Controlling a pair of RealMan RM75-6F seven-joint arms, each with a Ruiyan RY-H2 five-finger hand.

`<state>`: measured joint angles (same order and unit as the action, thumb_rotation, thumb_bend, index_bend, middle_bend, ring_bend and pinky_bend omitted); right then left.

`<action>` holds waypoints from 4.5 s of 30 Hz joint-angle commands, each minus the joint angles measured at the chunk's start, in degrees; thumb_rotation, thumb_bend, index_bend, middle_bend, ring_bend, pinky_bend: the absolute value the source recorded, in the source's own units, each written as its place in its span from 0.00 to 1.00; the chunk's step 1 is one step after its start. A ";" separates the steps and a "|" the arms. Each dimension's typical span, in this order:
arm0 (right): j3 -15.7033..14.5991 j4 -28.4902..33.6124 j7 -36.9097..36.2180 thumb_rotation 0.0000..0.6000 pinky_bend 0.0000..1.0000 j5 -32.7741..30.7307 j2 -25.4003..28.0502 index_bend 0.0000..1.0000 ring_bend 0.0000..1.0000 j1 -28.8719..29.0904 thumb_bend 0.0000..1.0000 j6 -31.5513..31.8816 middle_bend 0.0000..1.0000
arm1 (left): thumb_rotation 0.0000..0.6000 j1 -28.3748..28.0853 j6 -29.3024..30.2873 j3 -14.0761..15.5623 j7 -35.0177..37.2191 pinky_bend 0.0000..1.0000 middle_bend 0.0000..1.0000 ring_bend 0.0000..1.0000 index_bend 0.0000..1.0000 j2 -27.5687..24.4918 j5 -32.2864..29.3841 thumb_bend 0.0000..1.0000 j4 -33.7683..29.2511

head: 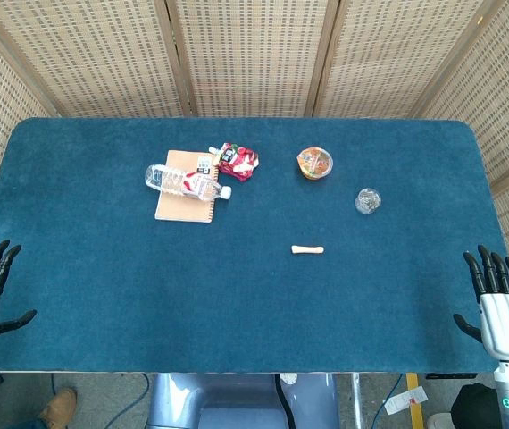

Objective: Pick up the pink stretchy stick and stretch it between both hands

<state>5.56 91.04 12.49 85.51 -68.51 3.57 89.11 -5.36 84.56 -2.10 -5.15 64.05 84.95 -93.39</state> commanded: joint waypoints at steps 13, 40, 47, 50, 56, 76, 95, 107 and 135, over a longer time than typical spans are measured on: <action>2.69 1.76 0.07 1.00 0.00 -2.04 -1.11 0.03 0.00 5.45 0.00 -7.40 0.00 | 1.00 -0.28 0.40 -1.00 0.60 0.00 0.00 0.00 0.00 0.56 -0.54 0.00 0.51; 11.78 -21.65 1.01 1.00 0.00 -30.13 -23.51 0.46 0.00 36.32 0.40 -43.91 0.05 | 1.00 -3.46 -4.66 -3.22 -2.99 0.00 0.00 0.00 0.00 6.44 -5.91 0.00 6.92; 11.06 -24.10 -0.02 1.00 0.00 -30.11 -26.22 0.47 0.00 37.47 0.48 -44.38 0.06 | 1.00 -3.58 -4.87 -3.33 -3.05 0.00 0.00 0.00 0.00 6.55 -6.40 0.00 7.09; 10.88 -24.55 -0.71 1.00 0.00 -29.88 -26.69 0.47 0.00 37.83 0.49 -44.62 0.06 | 1.00 -3.63 -5.07 -3.31 -3.16 0.00 0.00 0.00 0.00 6.64 -6.69 0.00 7.23; 10.43 -25.50 -1.04 1.00 0.00 -30.43 -27.79 0.47 0.00 38.55 0.50 -45.53 0.06 | 1.00 -3.75 -5.13 -3.32 -3.65 0.00 0.00 0.00 0.00 6.84 -6.91 0.00 7.24; 9.60 -30.57 -2.77 1.00 0.00 -30.43 -31.75 0.55 0.00 39.54 0.55 -44.96 0.09 | 1.00 -3.69 -4.65 -3.14 -4.28 0.00 0.00 0.00 0.00 7.17 -7.05 0.00 7.19; 11.17 -24.95 -7.89 1.00 0.00 -29.94 -28.65 0.63 0.00 38.81 0.58 -45.87 0.15 | 1.00 -4.10 -5.10 -3.06 -3.85 0.00 0.00 0.00 0.00 6.85 -6.75 0.00 7.22; 18.77 -9.65 -6.50 1.00 0.00 -45.81 -23.68 0.63 0.00 46.55 0.59 -49.81 0.16 | 1.00 -10.12 -7.59 -4.75 -3.31 0.00 0.00 0.00 0.00 4.49 -0.77 0.00 9.57; 21.79 -9.23 -2.30 1.00 0.00 -68.40 -32.15 0.63 0.00 61.25 0.59 -42.43 0.16 | 1.00 -28.32 -12.82 -6.26 -1.38 0.00 0.00 0.00 0.33 16.86 12.16 0.07 17.93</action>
<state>27.39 81.72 10.23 17.14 -100.72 64.84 46.62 -32.70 71.94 -8.36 -5.91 79.32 96.83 -76.72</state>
